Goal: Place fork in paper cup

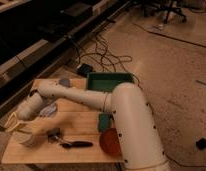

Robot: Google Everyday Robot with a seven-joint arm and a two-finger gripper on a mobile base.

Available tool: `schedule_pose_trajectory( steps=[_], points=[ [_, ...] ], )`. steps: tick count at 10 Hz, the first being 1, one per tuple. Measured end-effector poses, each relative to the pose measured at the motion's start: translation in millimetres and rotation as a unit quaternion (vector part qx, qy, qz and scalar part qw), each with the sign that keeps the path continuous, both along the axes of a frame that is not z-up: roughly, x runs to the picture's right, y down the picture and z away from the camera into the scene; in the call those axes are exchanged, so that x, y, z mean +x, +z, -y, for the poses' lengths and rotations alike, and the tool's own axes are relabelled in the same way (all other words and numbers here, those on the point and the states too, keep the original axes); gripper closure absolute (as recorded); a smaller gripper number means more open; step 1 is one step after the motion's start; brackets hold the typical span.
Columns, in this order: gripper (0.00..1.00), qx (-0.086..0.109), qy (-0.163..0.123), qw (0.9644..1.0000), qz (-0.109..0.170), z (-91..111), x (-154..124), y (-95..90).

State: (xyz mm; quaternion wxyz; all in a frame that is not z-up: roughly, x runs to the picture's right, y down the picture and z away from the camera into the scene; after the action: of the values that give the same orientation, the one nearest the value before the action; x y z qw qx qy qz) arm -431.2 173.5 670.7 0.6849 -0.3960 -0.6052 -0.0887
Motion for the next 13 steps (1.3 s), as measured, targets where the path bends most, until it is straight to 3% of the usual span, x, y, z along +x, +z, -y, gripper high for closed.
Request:
schedule_pose_trajectory(
  steps=[2, 6, 9, 13],
  points=[
    [0.97, 0.000, 0.007, 0.9999, 0.007, -1.2, 2.8, 2.2],
    [0.49, 0.012, 0.002, 0.9999, 0.001, -1.4, 3.7, 0.4],
    [0.23, 0.018, 0.003, 0.9998, -0.004, 1.3, 5.3, -0.6],
    [0.20, 0.016, 0.011, 0.9998, -0.008, 6.2, 10.5, 1.3]
  ],
)
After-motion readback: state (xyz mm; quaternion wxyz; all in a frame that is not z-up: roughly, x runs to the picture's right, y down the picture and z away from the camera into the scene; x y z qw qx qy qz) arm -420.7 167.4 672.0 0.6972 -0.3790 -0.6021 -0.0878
